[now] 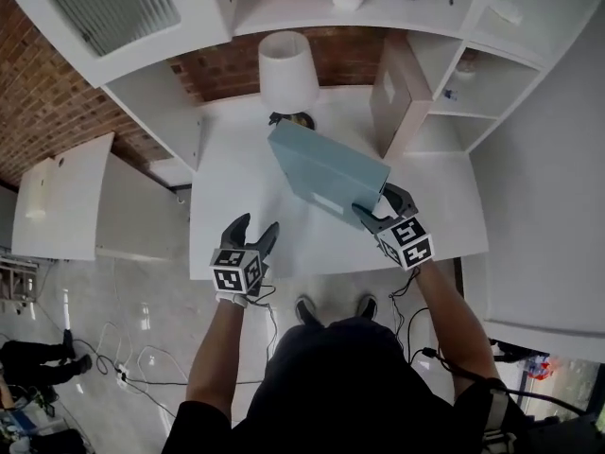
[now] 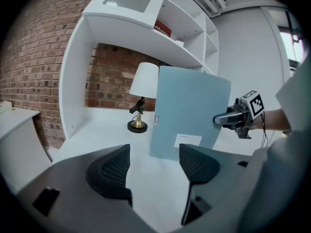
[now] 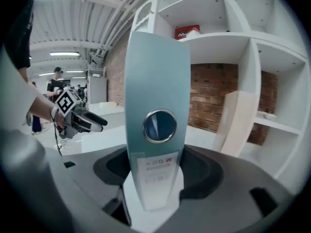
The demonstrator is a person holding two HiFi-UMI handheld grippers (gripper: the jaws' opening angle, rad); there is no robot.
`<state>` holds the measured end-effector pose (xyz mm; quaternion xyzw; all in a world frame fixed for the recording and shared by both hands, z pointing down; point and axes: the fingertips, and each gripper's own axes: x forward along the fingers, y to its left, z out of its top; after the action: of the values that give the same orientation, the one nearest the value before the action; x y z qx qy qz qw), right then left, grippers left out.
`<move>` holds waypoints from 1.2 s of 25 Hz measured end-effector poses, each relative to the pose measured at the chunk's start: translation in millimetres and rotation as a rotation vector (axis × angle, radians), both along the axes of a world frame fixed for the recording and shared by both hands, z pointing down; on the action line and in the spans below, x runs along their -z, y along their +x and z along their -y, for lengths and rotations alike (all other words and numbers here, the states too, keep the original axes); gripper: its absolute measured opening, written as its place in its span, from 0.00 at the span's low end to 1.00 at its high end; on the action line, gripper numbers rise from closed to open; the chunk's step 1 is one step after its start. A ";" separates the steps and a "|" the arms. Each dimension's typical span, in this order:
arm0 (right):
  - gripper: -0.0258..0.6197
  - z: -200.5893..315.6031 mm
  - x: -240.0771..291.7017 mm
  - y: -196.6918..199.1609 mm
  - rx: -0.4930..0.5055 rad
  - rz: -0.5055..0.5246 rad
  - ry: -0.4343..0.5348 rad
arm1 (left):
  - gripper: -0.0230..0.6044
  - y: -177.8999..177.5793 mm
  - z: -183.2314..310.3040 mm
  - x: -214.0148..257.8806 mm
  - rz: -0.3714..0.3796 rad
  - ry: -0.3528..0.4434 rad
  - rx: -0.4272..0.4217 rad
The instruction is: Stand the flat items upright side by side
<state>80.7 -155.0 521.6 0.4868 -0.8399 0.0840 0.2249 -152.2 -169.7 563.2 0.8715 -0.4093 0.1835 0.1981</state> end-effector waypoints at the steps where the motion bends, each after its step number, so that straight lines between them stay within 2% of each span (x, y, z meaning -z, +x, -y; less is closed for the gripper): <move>1: 0.49 -0.2 -0.6 11.8 -0.061 0.004 -0.004 | 0.54 6.4 1.6 0.8 -0.002 0.001 -0.021; 9: 0.49 -4.2 -6.8 100.0 -0.589 0.018 -0.013 | 0.54 35.2 -7.7 6.3 -0.035 -0.022 -0.135; 13: 0.49 1.3 -12.0 115.9 -0.780 0.007 -0.004 | 0.54 32.8 -21.8 8.1 -0.058 -0.035 -0.168; 21: 0.50 33.9 -26.4 107.4 -0.937 0.005 -0.035 | 0.54 -8.6 -29.3 10.7 -0.106 -0.063 -0.104; 30: 0.50 80.1 -27.7 123.1 -0.952 0.015 -0.041 | 0.53 -32.9 -24.7 -2.2 -0.079 -0.099 -0.025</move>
<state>203.8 -235.0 549.3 0.8123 -0.5232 0.1978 0.1652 -185.1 -145.1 565.4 0.8723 -0.3807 0.1713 0.2547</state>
